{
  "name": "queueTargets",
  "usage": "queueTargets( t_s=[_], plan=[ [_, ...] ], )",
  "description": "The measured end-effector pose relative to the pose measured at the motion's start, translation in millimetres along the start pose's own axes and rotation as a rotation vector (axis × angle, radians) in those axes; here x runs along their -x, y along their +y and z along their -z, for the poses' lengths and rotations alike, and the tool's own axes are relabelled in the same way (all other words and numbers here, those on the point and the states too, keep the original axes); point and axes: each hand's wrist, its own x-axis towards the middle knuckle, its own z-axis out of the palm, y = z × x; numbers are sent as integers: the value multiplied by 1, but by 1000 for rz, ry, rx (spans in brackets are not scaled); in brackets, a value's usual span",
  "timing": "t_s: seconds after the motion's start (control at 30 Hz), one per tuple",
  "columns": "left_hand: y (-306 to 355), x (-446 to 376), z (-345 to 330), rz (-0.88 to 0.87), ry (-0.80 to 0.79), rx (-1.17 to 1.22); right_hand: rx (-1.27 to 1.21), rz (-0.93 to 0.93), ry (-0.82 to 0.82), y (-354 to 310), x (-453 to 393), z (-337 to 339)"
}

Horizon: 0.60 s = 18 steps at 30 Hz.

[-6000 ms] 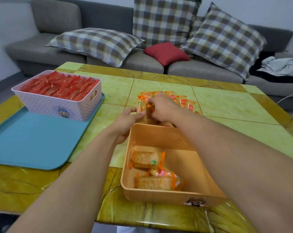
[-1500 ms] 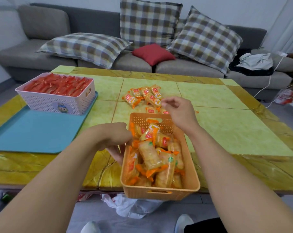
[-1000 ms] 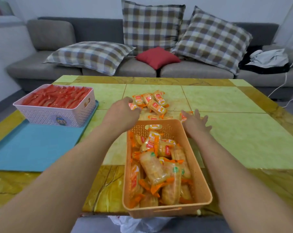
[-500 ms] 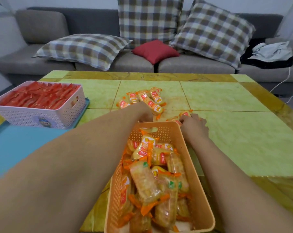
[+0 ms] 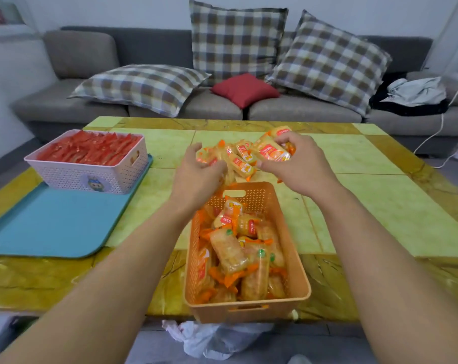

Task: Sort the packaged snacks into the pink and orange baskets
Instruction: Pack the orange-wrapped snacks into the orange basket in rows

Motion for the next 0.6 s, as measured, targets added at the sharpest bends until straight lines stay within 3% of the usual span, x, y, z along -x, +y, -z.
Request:
queueTargets(
  t_s=[0.17, 0.3, 0.4, 0.5, 0.53, 0.6],
  plan=[
    [-23, 42, -2, -227, -218, -629, -33, 67, -41, -27, 36, -1],
    [-38, 44, -2, -287, -172, -926, 9, 44, -79, -34, 60, -8],
    [-52, 31, 11, -239, -98, -766, 149, 12, -213, -32, 77, -18],
    [-57, 24, 26, -184, 84, -451, 506, 50, -705, -36, 90, -23],
    [-56, 25, 27, -122, 87, -330, 580, 44, -812, -39, 94, -24],
    [-50, 28, 24, 13, -2, -154, 674, 1, -876, -42, 100, -30]
  ],
)
